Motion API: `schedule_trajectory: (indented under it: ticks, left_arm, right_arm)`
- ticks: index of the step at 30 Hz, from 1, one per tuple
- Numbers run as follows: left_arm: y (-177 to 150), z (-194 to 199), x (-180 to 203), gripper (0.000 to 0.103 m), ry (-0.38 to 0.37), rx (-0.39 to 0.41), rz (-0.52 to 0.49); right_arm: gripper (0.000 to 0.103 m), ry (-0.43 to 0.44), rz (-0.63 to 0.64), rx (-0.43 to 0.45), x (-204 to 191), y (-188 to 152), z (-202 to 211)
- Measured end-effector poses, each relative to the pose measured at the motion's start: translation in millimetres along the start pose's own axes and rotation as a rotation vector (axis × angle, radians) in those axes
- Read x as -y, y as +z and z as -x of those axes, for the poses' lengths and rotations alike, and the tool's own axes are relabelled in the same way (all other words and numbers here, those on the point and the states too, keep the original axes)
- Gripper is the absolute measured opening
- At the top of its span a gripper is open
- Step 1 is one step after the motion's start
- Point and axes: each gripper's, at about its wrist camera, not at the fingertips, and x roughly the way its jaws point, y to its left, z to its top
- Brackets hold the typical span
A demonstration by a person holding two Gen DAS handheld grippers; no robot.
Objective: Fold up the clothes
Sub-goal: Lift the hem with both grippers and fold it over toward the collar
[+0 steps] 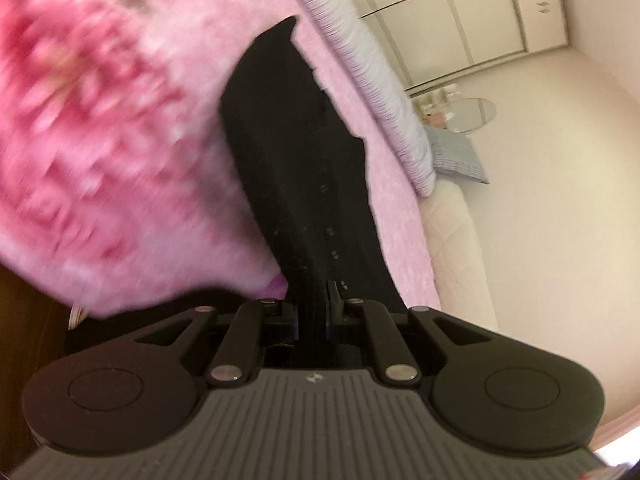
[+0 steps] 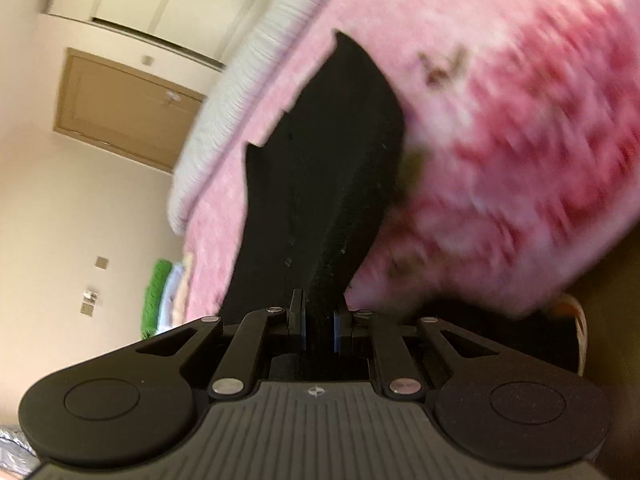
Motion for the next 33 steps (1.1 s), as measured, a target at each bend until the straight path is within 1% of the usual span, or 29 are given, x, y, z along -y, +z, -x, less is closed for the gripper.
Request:
schedule_trajectory:
  ticks: [3, 6, 11, 13, 15, 17, 18, 19, 20, 22, 24, 25, 26, 27, 29, 31, 33]
  left_arm:
    - [-6.4, 5.3, -8.6, 0.007, 0.009, -0.015, 0.040]
    - [10.5, 2.6, 10.1, 0.008, -0.032, -0.003, 0.019]
    - [67.1, -15.4, 52.2, 0.009, -0.079, 0.059, -0.061]
    - [98.2, -36.7, 63.8, 0.010, -0.083, 0.080, -0.090]
    - [131.3, -66.2, 70.4, 0.013, -0.081, 0.091, -0.113]
    - [167.9, -104.4, 68.8, 0.018, -0.043, 0.107, -0.102]
    - [183.9, -123.4, 64.9, 0.026, -0.020, 0.109, -0.096]
    - [198.8, -141.9, 59.5, 0.029, 0.020, 0.108, -0.085]
    - [210.6, -156.8, 53.7, 0.031, 0.067, 0.110, -0.073]
    - [224.9, -173.1, 44.7, 0.035, 0.125, 0.126, -0.074]
    - [232.0, -177.9, 34.8, 0.041, 0.146, 0.129, -0.085]
    - [233.8, -178.9, 30.2, 0.042, 0.162, 0.127, -0.101]
    - [234.7, -179.3, 26.0, 0.042, 0.184, 0.123, -0.123]
    - [234.3, -180.8, 23.9, 0.042, 0.201, 0.112, -0.154]
    - [231.7, -186.5, 22.9, 0.042, 0.222, 0.073, -0.229]
    - [227.2, -196.6, 23.0, 0.042, 0.240, 0.023, -0.305]
    - [221.3, -204.4, 22.7, 0.042, 0.275, 0.003, -0.368]
  right_arm:
    - [0.013, 0.018, 0.019, 0.015, -8.7, 11.3, -2.5]
    - [0.014, 0.035, 0.038, 0.029, -17.4, 22.5, -5.0]
    - [0.015, 0.065, 0.069, 0.053, -32.0, 41.3, -9.2]
    - [0.015, 0.076, 0.081, 0.063, -37.8, 48.8, -10.8]
    - [0.015, 0.059, 0.088, 0.089, -41.9, 78.6, -39.3]
    - [0.017, 0.041, 0.094, 0.115, -45.9, 108.9, -68.3]
    - [0.020, 0.026, 0.085, 0.116, -41.7, 125.6, -88.1]
    - [0.027, 0.005, 0.068, 0.114, -34.4, 140.9, -108.4]
    - [0.036, -0.034, 0.045, 0.112, -25.7, 153.6, -128.3]
    - [0.043, -0.098, -0.002, 0.085, -6.0, 169.9, -160.7]
    - [0.047, -0.135, -0.016, 0.076, 6.9, 177.4, -174.6]
    - [0.054, -0.135, 0.001, 0.081, 12.3, 178.8, -174.7]
    - [0.065, -0.135, 0.018, 0.087, 17.7, 180.1, -174.5]
    - [0.068, -0.147, 0.037, 0.096, 23.0, 180.9, -172.4]
    - [0.069, -0.170, 0.084, 0.097, 31.4, 185.0, -171.6]
    - [0.068, -0.214, 0.167, 0.070, 31.4, 187.4, -175.6]
    - [0.067, -0.263, 0.267, 0.020, 29.3, 184.2, -184.4]
